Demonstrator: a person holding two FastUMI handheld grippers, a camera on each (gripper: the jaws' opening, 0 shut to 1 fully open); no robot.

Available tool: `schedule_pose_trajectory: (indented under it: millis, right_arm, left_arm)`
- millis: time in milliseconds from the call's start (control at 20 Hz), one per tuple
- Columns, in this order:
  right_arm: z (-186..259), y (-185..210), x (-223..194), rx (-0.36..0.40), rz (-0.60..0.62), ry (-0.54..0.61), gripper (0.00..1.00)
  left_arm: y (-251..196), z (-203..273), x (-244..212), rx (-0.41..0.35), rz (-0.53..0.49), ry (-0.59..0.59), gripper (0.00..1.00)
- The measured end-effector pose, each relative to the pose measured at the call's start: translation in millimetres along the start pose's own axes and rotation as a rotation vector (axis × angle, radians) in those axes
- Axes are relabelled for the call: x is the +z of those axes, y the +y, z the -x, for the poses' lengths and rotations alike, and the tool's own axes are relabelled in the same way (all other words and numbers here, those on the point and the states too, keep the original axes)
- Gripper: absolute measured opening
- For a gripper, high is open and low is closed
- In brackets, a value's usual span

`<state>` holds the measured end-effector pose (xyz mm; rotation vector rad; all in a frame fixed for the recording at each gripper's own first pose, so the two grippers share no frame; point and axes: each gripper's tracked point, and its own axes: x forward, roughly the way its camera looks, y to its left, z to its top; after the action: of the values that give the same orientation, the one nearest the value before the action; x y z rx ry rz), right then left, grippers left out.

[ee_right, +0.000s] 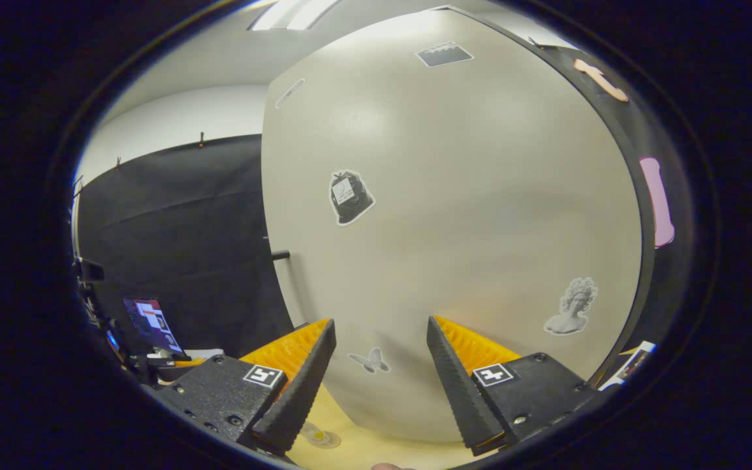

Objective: Open the cabinet door with the right hand, grasp the bottle in the cabinet with the left hand and place it on the coaster, then close the cabinet door with the right hand.

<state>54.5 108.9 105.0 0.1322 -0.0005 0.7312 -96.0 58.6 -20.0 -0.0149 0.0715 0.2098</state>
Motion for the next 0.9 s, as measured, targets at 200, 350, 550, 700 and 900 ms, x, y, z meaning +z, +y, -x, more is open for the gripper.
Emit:
schedule_pose_trajectory:
  millis: [200, 350, 550, 700, 900]
  right_arm:
    - [-9, -5, 2, -0.078, 0.016, -0.017, 0.91]
    - [-5, -10, -3, -0.188, 0.011, 0.005, 0.91]
    - [33, -34, -4, -0.348, 0.003, -0.014, 0.93]
    - [92, -64, -18, -0.661, 0.057, -0.014, 0.96]
    - [145, -42, -35, -0.779, 0.121, -0.006, 0.99]
  left_arm:
    - [-29, -1, 5, -0.100, -0.056, -0.037, 0.94]
    - [-35, 6, -1, -0.137, -0.072, -0.012, 0.94]
    - [-25, 6, 4, -0.146, -0.065, -0.026, 0.95]
    - [-30, 3, 6, -0.176, -0.066, -0.030, 0.95]
    - [-56, -12, 19, -0.247, -0.031, -0.042, 0.96]
